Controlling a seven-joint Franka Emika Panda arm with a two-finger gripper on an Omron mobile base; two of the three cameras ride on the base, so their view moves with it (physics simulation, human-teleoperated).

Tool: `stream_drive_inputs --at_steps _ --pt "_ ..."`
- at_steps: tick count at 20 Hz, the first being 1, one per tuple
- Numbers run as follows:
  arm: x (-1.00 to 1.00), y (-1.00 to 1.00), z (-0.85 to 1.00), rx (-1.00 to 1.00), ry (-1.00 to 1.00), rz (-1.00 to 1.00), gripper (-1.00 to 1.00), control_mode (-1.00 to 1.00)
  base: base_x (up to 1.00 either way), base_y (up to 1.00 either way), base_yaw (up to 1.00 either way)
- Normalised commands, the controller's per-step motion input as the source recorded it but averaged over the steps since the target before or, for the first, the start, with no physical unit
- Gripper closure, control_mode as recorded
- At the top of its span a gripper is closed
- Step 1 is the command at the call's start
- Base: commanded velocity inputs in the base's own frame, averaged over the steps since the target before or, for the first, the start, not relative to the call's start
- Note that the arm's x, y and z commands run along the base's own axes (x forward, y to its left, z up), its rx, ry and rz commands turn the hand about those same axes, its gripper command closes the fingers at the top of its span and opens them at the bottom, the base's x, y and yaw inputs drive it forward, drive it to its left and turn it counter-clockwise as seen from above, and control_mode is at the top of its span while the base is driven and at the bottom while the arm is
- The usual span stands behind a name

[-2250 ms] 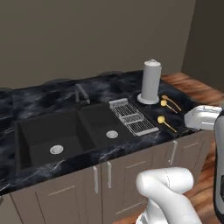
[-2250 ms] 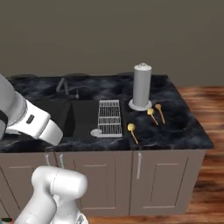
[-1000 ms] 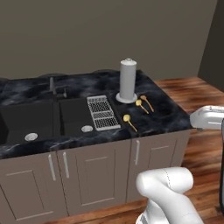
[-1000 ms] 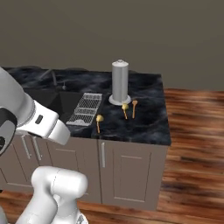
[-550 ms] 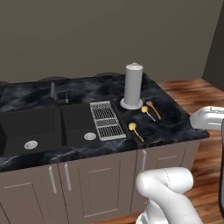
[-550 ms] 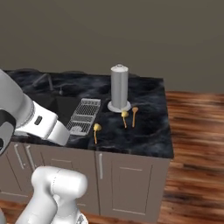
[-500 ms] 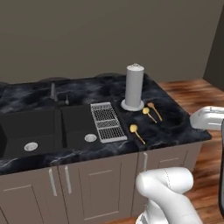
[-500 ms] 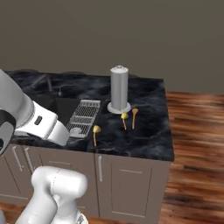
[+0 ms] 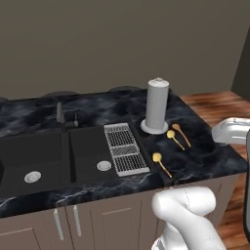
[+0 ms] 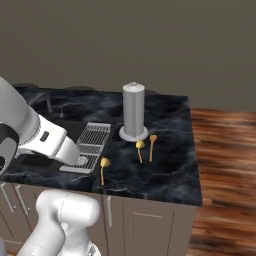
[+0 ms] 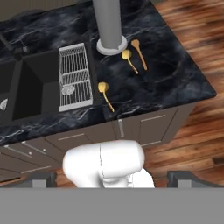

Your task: Organize the utensils by type. Pick up the wooden spoons from the counter and place them in the open cabinet. Then pick up the metallic utensils from the counter and place them in the open drawer.

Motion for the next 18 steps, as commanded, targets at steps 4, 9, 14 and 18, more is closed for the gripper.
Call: stream_drive_inputs --at_steps 4,9,14,18 --pt "0.0 0.0 0.0 0.0 0.0 0.0 -1.0 1.0 0.35 -0.01 0.0" --pt "0.0 0.0 0.0 0.0 0.0 0.0 -1.0 1.0 0.12 -0.01 0.0" --pt "0.0 0.0 0.0 0.0 0.0 0.0 -1.0 1.0 0.0 -0.01 0.0" --pt "0.0 0.0 0.0 0.0 0.0 0.0 -1.0 1.0 0.04 0.0 0.0"
